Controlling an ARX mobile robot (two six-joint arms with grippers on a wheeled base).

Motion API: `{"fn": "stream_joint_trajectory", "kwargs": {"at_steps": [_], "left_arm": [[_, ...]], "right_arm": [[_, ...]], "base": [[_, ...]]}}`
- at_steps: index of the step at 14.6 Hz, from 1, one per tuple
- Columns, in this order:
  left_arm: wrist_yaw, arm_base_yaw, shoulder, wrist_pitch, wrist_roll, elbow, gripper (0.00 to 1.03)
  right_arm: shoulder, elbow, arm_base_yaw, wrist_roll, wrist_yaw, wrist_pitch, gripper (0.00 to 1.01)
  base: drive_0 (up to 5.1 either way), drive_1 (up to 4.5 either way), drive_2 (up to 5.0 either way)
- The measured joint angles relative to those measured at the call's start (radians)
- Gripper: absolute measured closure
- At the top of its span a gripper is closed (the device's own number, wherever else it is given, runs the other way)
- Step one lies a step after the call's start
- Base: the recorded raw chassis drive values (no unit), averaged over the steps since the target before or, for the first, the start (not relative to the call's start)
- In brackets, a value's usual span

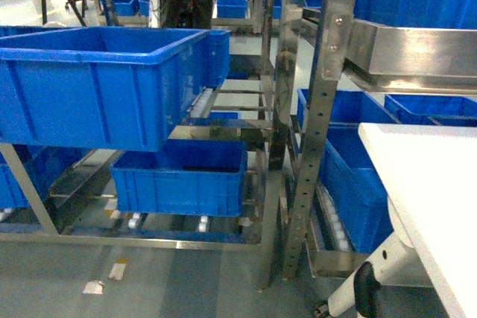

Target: Place magnetic block on left shelf second layer

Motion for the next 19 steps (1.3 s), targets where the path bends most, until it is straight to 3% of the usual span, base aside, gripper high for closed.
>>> {"fn": "stream_joint_trajectory", "kwargs": {"at_steps": [19], "left_arm": [[0.0, 0.0, 0.0, -0.001, 0.0, 0.0, 0.05]], "right_arm": [[-0.001, 0.0, 0.0, 0.0, -0.002, 0.0, 0.67]], "base": [[-5.0, 2.41, 2.4]]}}
